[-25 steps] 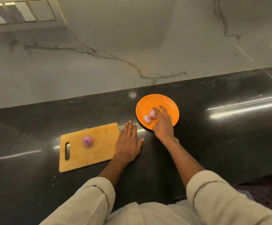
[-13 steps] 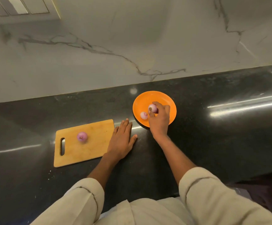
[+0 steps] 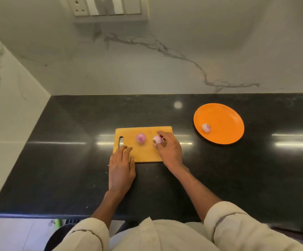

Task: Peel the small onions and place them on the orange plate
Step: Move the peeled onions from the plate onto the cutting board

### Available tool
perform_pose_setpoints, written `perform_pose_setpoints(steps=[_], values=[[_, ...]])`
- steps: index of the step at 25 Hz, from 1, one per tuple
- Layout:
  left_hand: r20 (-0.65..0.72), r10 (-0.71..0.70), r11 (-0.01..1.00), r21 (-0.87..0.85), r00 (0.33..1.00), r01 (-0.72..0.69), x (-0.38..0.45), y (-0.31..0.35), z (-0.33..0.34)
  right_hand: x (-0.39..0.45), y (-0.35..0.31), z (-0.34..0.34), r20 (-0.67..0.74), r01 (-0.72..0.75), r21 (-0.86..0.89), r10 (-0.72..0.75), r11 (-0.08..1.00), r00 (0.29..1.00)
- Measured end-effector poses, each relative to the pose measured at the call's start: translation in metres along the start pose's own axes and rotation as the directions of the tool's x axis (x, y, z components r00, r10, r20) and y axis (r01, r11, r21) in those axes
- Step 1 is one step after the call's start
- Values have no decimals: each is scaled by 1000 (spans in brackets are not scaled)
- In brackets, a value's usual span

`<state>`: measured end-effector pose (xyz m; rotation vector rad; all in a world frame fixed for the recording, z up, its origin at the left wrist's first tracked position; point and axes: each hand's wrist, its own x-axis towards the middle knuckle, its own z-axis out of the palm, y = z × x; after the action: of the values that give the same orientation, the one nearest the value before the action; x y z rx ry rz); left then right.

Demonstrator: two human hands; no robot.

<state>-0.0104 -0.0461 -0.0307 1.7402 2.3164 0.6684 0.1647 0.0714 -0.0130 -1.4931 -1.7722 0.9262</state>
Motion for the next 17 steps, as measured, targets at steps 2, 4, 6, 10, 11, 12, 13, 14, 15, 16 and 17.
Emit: perform_pose_setpoints(steps=[2,4,6,10,11,12,13,14,15,16,17], values=[[76,-125,992,2,989,125,5,-15,-2,0,-2,11,18,-30,4,30,1000,999],[158,-163,986,11,974,164,8,-28,1,-3,-2,20,22,-61,-30,62,998,998],[196,-139,990,19,971,138,8,-35,4,-7,-1,23,11,-71,-70,72,995,997],[203,-125,992,25,971,122,2,-41,3,-14,-3,27,-12,-38,-119,37,992,999],[208,-122,992,28,970,119,0,-41,3,-17,-3,28,-5,-45,-128,45,991,999],[207,-121,993,30,971,117,-1,-41,2,-18,-3,29,8,-43,-144,45,989,999],[203,-121,993,25,972,119,-2,-40,1,-19,-3,29,34,-42,-159,48,986,998],[201,-123,992,11,972,123,-2,-39,-1,-19,-3,27,64,-46,-162,57,986,996],[194,-122,992,-10,973,126,-2,-39,-2,-20,-3,25,81,-62,-146,75,987,994],[180,-117,992,-33,977,125,-4,-39,-3,-23,-3,22,74,-88,-110,96,990,993],[152,-112,991,-56,982,121,-5,-39,-4,-26,-2,17,41,-115,-71,118,991,992]])
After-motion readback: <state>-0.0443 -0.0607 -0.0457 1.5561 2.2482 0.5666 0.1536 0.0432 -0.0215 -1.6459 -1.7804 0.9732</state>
